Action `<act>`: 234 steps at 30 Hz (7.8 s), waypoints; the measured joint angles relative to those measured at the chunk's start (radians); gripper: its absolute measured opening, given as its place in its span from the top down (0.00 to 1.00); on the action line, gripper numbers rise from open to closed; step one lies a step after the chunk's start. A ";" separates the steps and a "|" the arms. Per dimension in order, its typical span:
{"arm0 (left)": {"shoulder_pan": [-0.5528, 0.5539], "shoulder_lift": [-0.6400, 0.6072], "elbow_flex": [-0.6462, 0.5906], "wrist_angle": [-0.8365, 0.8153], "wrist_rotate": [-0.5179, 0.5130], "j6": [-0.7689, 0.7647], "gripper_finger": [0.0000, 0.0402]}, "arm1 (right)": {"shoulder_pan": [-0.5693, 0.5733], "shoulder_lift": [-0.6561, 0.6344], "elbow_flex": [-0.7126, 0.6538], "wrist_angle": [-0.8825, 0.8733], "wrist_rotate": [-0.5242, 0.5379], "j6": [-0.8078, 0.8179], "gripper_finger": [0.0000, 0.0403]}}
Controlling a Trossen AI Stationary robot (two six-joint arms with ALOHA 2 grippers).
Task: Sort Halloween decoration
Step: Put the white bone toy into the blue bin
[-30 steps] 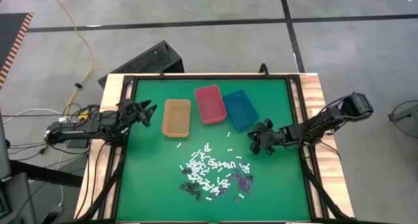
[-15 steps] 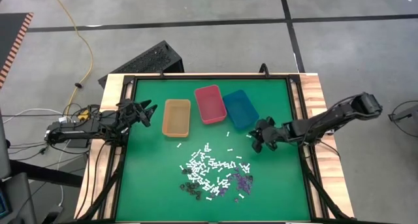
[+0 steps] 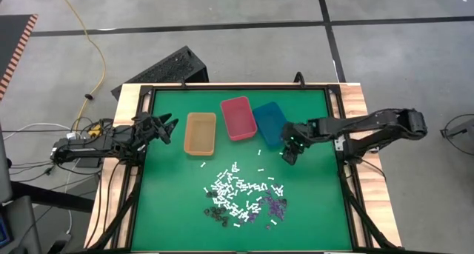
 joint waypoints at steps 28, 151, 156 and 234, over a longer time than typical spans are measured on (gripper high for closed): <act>0.000 0.000 0.000 -0.033 0.019 -0.008 0.36 | -0.052 0.262 -0.003 0.148 -0.083 -0.125 0.42; -0.211 1.032 0.299 -0.067 0.575 0.069 1.00 | -0.039 0.428 0.348 0.395 -0.064 -0.614 0.95; -0.142 1.080 0.299 -0.037 0.524 0.114 1.00 | -0.080 0.486 0.348 0.443 -0.054 -0.625 0.95; 0.263 1.079 0.320 0.103 0.729 0.489 1.00 | -0.183 0.486 0.541 0.318 -0.001 -0.752 0.95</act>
